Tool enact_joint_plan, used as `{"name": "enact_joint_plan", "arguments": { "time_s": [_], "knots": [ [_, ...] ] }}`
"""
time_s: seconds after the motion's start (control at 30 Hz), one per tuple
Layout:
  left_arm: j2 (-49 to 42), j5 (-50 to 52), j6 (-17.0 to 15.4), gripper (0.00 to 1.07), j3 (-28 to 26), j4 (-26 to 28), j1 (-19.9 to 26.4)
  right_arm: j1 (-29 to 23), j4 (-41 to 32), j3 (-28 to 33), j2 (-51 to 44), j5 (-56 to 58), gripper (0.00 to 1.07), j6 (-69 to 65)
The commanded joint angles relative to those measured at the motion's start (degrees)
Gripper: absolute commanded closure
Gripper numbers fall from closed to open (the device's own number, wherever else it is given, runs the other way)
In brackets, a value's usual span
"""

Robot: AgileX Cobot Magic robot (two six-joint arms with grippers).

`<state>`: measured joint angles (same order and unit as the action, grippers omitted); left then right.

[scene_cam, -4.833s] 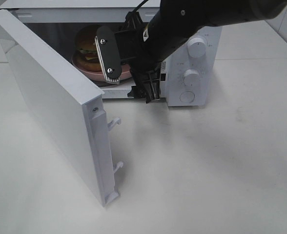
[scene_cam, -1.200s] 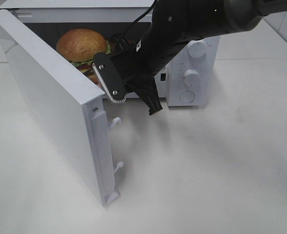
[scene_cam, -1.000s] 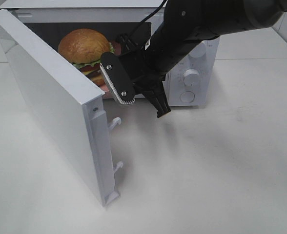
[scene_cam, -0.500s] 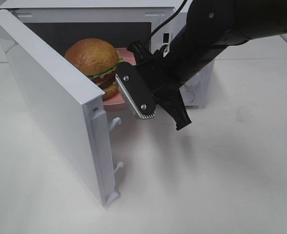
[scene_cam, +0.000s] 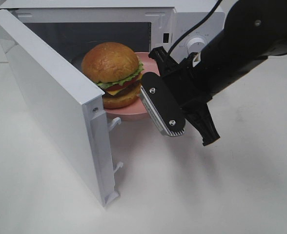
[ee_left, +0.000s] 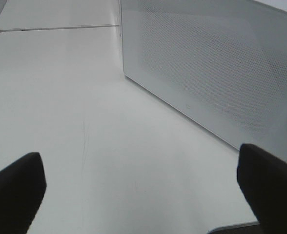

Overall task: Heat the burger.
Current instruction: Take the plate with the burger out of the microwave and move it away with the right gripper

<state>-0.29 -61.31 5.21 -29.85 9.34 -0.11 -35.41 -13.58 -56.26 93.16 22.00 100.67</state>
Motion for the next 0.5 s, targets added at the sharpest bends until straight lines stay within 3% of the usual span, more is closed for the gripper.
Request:
{"name": "enact_joint_plan", "arguments": {
  "time_s": [0.03, 0.5],
  "knots": [
    [-0.34, 0.17, -0.17, 0.06, 0.23, 0.11, 0.17, 0.06, -0.86, 2.58, -3.95, -4.53, 1.07, 0.06],
    [-0.34, 0.17, -0.17, 0.06, 0.23, 0.11, 0.17, 0.06, -0.69, 14.50, -16.39, -4.24, 1.07, -3.15]
  ]
}}
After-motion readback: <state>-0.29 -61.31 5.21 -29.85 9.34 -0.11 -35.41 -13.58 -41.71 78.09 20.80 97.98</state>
